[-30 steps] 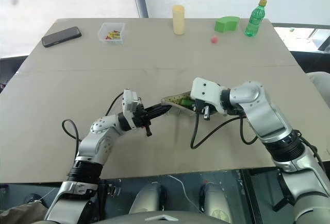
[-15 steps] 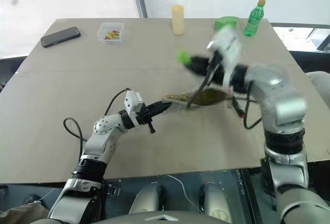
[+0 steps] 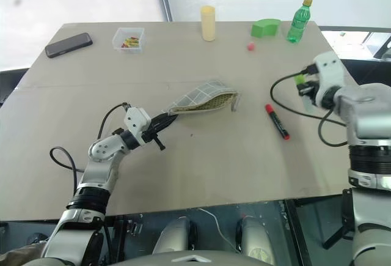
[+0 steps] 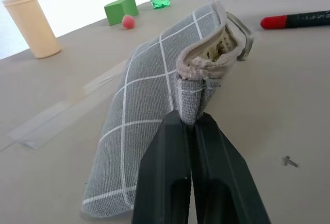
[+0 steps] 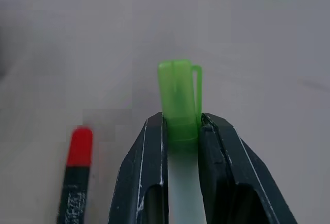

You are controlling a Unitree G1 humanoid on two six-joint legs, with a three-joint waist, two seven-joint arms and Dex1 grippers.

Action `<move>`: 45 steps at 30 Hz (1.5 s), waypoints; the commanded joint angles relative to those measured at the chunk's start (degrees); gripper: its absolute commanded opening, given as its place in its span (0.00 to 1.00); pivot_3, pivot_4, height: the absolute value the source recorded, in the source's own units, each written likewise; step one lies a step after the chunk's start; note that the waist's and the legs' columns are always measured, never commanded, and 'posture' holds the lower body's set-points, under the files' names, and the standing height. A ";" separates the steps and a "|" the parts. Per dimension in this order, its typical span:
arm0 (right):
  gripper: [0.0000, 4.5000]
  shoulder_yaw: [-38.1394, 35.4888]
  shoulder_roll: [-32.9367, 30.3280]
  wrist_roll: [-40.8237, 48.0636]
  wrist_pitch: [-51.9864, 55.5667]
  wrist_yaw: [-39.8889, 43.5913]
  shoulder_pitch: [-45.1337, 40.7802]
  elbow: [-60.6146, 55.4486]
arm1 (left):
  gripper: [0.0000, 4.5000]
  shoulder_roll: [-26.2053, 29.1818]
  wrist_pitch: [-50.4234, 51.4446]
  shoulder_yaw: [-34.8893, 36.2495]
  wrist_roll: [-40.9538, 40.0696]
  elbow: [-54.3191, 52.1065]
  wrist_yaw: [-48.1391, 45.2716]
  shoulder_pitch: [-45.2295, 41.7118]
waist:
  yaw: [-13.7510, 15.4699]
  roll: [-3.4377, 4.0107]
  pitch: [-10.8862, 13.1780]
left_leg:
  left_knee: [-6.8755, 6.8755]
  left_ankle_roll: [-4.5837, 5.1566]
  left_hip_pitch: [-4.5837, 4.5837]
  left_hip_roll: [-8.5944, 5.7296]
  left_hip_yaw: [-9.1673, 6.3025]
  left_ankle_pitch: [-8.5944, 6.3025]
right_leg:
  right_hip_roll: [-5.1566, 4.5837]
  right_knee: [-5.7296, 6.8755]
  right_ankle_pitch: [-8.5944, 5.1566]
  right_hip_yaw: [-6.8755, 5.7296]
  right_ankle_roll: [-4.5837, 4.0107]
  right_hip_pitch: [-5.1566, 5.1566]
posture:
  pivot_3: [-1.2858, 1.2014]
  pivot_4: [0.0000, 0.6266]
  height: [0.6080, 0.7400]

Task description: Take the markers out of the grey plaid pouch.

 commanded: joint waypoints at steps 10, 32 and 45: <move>0.80 3.71 0.77 -4.14 -14.84 1.77 1.81 8.76 | 0.00 3.20 -2.63 2.73 -0.88 -4.02 1.39 5.37 | 0.42 0.06 0.04 | 0.03 -0.01 0.00 0.01 0.01 0.00 | -0.01 0.00 0.00 -0.01 0.01 0.01 | 0.52 0.24 1.00; 1.00 -15.43 -2.62 16.92 -11.17 9.14 37.65 -46.19 | 0.67 18.01 4.95 19.17 -19.26 -16.45 -2.75 28.48 | 0.68 -0.15 -0.06 | 0.10 0.24 0.09 0.04 -0.16 -0.17 | -0.03 0.11 -0.08 -0.05 0.10 0.10 | 0.52 0.24 1.00; 1.00 -24.13 -6.66 21.40 -13.93 13.98 49.95 -48.74 | 0.85 21.13 32.20 25.54 -35.91 -39.55 -8.38 43.89 | 0.62 -0.20 -0.01 | 0.08 0.28 0.28 0.04 -0.16 -0.20 | 0.00 0.11 -0.10 0.04 0.10 0.22 | 0.52 0.24 1.00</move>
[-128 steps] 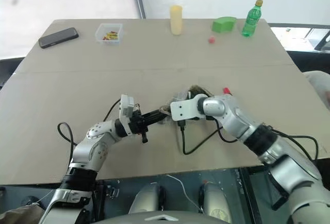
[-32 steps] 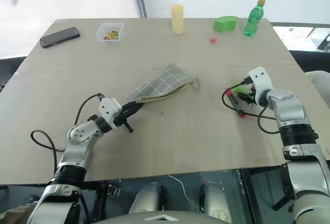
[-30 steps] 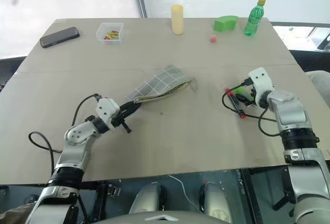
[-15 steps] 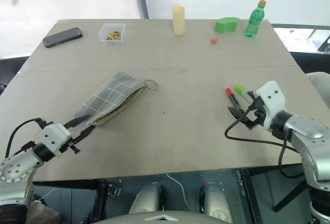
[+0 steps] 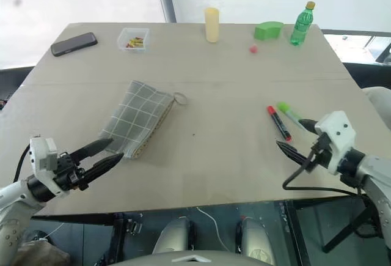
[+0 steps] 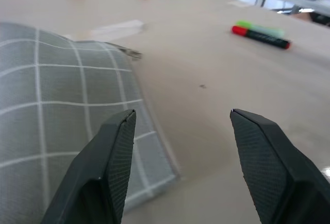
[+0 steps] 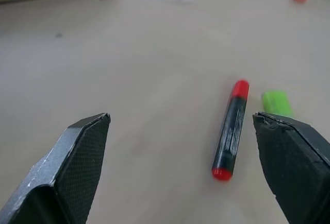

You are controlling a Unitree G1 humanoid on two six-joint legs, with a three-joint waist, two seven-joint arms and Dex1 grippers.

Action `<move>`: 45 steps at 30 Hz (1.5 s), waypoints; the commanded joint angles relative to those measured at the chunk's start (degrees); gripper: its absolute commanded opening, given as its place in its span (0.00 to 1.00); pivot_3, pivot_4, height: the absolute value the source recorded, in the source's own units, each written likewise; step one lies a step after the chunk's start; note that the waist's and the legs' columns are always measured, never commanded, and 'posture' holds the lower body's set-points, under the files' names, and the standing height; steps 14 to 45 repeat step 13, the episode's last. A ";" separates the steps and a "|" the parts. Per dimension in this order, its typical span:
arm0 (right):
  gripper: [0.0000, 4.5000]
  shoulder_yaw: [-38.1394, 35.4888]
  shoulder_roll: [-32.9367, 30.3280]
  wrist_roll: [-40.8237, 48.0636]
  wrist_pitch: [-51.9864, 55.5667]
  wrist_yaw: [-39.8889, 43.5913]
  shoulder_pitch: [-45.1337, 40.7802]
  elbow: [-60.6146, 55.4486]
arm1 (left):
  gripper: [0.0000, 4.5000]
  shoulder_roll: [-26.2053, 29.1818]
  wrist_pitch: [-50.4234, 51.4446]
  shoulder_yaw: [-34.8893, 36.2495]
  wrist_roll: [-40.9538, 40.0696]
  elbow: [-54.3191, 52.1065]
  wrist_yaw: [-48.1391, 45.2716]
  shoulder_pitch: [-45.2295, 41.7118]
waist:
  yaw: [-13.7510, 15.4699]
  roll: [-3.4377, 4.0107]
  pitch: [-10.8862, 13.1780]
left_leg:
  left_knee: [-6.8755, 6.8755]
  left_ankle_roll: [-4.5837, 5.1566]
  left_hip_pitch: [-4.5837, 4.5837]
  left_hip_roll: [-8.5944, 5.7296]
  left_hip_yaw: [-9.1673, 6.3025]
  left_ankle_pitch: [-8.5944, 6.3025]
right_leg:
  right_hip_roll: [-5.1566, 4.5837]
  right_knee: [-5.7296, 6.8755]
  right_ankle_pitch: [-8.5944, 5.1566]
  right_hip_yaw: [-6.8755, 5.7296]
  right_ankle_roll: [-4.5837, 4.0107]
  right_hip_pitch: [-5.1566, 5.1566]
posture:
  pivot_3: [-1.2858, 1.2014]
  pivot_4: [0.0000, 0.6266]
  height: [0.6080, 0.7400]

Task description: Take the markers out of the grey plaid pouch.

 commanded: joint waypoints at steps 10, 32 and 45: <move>1.00 -7.78 -2.53 2.80 0.02 0.78 6.71 -4.40 | 0.99 -1.74 3.12 7.43 4.15 -1.37 -0.31 5.82 | -0.12 -0.09 -0.05 | 0.01 0.02 0.04 -0.01 0.04 -0.01 | 0.00 -0.03 0.00 0.06 -0.02 0.03 | 0.52 0.24 1.00; 1.00 -8.75 -2.39 2.94 -0.53 1.11 7.87 -3.85 | 0.99 -2.03 2.43 8.25 5.75 -1.06 -1.71 8.23 | -0.14 -0.08 -0.04 | 0.01 0.02 0.04 -0.01 0.05 -0.01 | 0.00 -0.04 -0.01 0.08 -0.02 0.03 | 0.52 0.24 1.00; 1.00 -8.75 -2.39 2.94 -0.53 1.11 7.87 -3.85 | 0.99 -2.03 2.43 8.25 5.75 -1.06 -1.71 8.23 | -0.14 -0.08 -0.04 | 0.01 0.02 0.04 -0.01 0.05 -0.01 | 0.00 -0.04 -0.01 0.08 -0.02 0.03 | 0.52 0.24 1.00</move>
